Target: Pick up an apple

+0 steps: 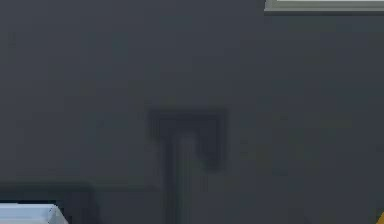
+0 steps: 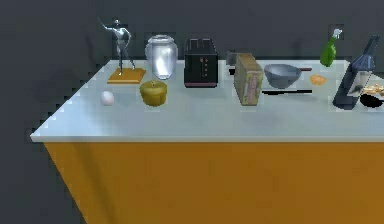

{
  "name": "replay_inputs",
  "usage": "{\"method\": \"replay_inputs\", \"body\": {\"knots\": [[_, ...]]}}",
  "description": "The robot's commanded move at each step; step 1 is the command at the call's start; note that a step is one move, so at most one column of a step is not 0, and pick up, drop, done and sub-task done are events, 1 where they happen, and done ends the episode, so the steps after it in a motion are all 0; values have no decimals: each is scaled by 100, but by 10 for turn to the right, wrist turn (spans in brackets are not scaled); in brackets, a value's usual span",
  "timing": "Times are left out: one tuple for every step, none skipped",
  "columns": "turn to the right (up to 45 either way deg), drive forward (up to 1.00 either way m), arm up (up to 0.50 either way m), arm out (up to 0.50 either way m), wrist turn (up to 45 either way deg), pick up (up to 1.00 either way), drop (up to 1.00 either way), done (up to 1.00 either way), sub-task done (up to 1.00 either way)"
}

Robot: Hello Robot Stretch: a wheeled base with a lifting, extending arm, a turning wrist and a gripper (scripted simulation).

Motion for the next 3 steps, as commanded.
{"method": "replay_inputs", "body": {"knots": [[0,0,50,0,0,0,0,0,0],[0,0,38,0,0,0,0,0,0],[0,0,0,50,0,0,0,0,0]]}}
